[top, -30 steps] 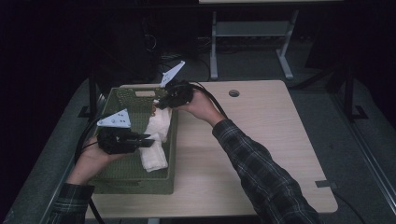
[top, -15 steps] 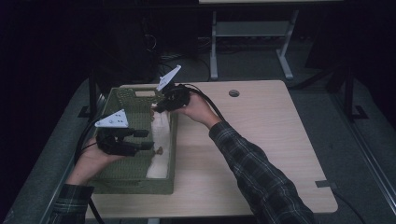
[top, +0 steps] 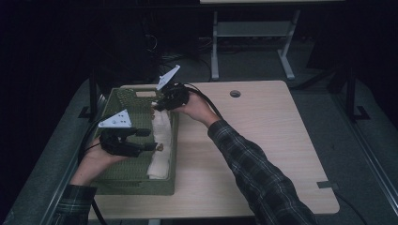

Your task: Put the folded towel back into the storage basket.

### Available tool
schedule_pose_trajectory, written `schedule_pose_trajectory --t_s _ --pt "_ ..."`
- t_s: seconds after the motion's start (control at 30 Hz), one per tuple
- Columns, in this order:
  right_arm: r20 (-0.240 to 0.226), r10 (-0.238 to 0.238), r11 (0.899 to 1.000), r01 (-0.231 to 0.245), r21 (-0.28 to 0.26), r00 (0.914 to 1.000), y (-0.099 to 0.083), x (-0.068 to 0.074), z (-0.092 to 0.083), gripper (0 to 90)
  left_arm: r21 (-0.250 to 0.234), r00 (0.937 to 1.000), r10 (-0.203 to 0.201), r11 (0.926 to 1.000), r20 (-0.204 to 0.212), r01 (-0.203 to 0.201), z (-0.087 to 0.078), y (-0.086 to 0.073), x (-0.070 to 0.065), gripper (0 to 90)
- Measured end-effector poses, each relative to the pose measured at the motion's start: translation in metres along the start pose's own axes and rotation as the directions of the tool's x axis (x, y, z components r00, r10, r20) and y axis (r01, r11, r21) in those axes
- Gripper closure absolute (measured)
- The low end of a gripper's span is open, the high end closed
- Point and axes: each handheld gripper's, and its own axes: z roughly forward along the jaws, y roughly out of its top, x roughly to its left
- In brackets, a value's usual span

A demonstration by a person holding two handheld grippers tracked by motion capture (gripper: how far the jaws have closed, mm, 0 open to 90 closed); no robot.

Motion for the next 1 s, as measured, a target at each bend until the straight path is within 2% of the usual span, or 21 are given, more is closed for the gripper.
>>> schedule_pose_trajectory --t_s 0.03,0.17,0.23,0.4,0.67,0.7,1.0 --pt "0.028 -0.003 1.0 0.003 -0.005 0.9996 0.0 -0.002 0.0 68.7 -0.003 1.0 0.0 1.0 0.003 0.0 0.0 0.0 0.0 41.8" --pt "0.08 0.046 0.999 -0.043 -0.032 0.9957 0.002 -0.011 -0.007 58.3 -0.017 1.0 -0.005 0.9998 0.001 0.005 -0.001 0.001 -0.001 40.7" --pt "0.083 0.075 0.996 -0.072 -0.045 0.9937 0.003 -0.012 -0.014 56.5 -0.018 1.0 -0.002 0.9998 0.001 0.002 -0.001 0.002 0.0 39.9" --pt "0.086 0.081 0.995 -0.074 -0.072 0.993 -0.005 -0.014 -0.034 53.3 -0.027 1.0 -0.004 0.9996 0.004 0.004 0.006 0.01 -0.002 38.3" --pt "0.09 0.108 0.991 -0.1 -0.091 0.99 -0.036 -0.016 -0.075 50.8 -0.024 0.9997 0.002 0.9997 0.023 -0.002 0.03 0.034 -0.012 36.8" --pt "0.09 0.122 0.99 -0.114 -0.088 0.9885 -0.04 -0.016 -0.08 50.6 -0.028 0.9997 0.005 0.9996 0.025 -0.004 0.034 0.037 -0.015 36.7" --pt "0.081 0.156 0.984 -0.147 -0.105 0.9845 -0.087 -0.015 -0.119 48.5 -0.014 0.9992 0.025 0.9996 0.033 -0.024 0.073 0.069 -0.039 35.8"
